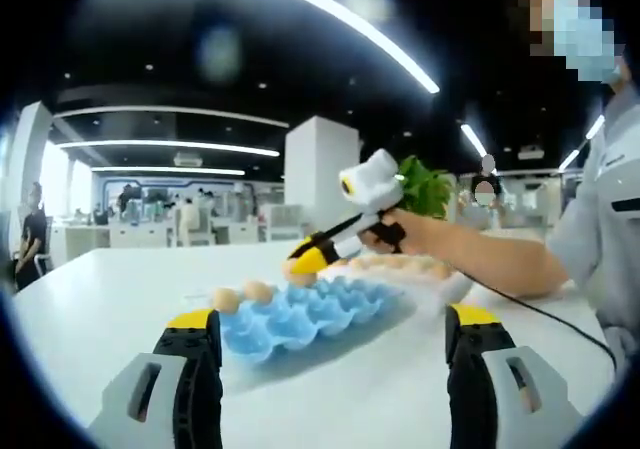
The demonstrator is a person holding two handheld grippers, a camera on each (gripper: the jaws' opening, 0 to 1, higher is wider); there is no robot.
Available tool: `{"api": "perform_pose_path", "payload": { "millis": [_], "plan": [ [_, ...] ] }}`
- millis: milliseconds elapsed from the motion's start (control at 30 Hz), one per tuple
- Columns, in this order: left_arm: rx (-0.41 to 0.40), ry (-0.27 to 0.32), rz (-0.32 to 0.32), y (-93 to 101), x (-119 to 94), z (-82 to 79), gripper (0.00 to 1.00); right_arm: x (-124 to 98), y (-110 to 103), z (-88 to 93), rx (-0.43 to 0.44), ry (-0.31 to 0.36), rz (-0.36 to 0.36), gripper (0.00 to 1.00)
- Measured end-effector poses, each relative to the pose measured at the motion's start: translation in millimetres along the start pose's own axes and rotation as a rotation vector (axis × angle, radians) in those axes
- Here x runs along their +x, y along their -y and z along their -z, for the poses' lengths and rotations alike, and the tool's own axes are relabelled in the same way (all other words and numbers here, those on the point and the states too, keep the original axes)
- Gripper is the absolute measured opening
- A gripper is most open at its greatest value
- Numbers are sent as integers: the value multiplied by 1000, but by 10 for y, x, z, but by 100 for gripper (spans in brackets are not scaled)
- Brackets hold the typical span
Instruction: Pick up the eggs on the table and place them into the egg tray on the table
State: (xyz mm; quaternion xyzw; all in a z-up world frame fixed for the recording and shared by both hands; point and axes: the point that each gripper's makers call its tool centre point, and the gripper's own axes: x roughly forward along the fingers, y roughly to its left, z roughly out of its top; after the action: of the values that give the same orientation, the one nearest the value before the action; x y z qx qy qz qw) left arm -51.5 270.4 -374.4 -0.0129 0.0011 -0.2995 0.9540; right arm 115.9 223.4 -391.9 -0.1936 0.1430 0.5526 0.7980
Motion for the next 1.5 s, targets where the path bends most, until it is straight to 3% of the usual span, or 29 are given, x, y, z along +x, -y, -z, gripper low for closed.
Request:
{"api": "perform_pose_path", "payload": {
  "millis": [933,1033,1100,1133,1500],
  "plan": [
    [-2,-3,1,1,-3,2,94,147,8,-23,-14,56,17,23],
    [1,1,4,9,-5,-10,94,171,-8,3,-28,42,22,23],
    [1,1,3,6,-7,-10,94,180,-35,90,-24,-6,10,23],
    [0,2,3,5,-7,-11,94,179,-29,52,-28,19,15,23],
    [2,-2,1,5,-8,1,94,124,-31,89,-12,-18,-23,23]
  ]
}}
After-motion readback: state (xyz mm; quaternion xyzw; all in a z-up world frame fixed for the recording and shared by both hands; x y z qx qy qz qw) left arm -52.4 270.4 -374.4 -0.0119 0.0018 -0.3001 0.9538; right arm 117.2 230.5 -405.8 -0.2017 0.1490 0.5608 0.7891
